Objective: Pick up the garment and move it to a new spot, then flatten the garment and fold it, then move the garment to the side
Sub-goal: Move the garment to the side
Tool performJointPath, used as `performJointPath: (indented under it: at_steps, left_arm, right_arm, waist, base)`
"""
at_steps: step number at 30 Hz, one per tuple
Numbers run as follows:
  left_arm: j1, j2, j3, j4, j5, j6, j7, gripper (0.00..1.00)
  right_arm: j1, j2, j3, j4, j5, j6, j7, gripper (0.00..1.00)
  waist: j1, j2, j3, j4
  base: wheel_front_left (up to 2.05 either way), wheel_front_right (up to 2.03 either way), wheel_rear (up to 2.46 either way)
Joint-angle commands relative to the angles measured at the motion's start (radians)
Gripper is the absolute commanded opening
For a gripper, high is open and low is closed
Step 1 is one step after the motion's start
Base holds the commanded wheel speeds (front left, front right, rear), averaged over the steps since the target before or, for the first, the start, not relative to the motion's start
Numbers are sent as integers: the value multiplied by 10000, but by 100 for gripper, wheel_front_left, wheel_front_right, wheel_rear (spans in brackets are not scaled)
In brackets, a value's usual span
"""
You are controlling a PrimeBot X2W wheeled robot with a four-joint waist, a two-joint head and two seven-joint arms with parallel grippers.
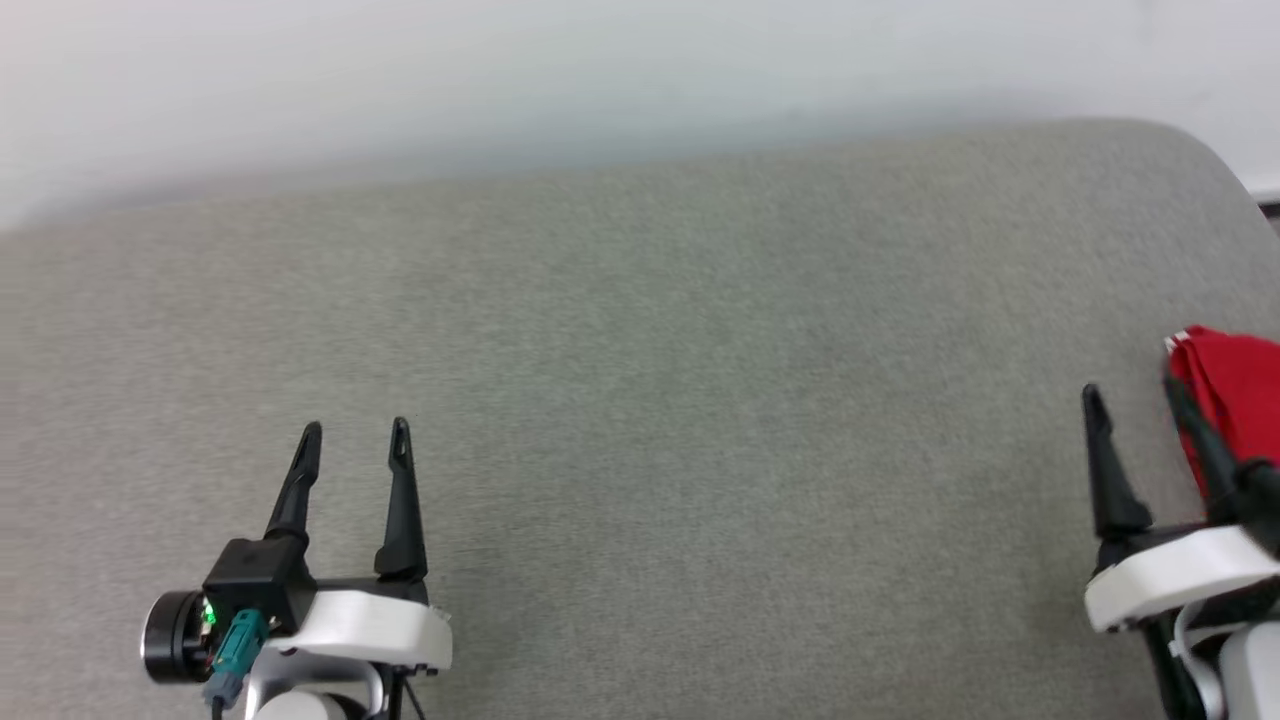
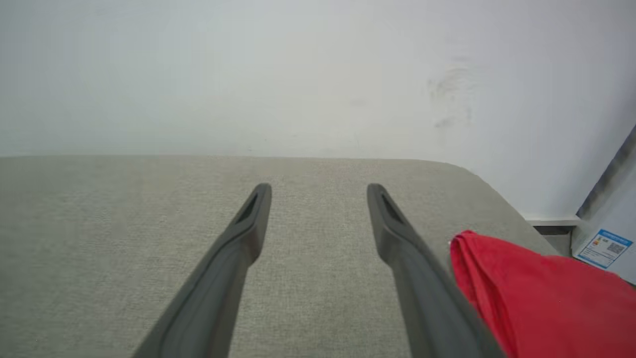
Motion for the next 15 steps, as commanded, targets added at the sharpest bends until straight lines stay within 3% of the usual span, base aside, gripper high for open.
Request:
performJointPath:
  at_steps: [1,15]
  left_arm:
    - [262,69,109,-36,-30,51,-65,100]
    - [1926,108,314,-112,-30,-40,-60,100]
  right_arm:
    - [404,187,113,-397,-52,-12,154,100]
    - [3056,1000,526,-3782,-551,-12,1580,100]
  waist:
    - [3,0,-485,478]
    - [3,0,-1845,918]
  base:
    - [0,0,0]
    - [0,0,0]
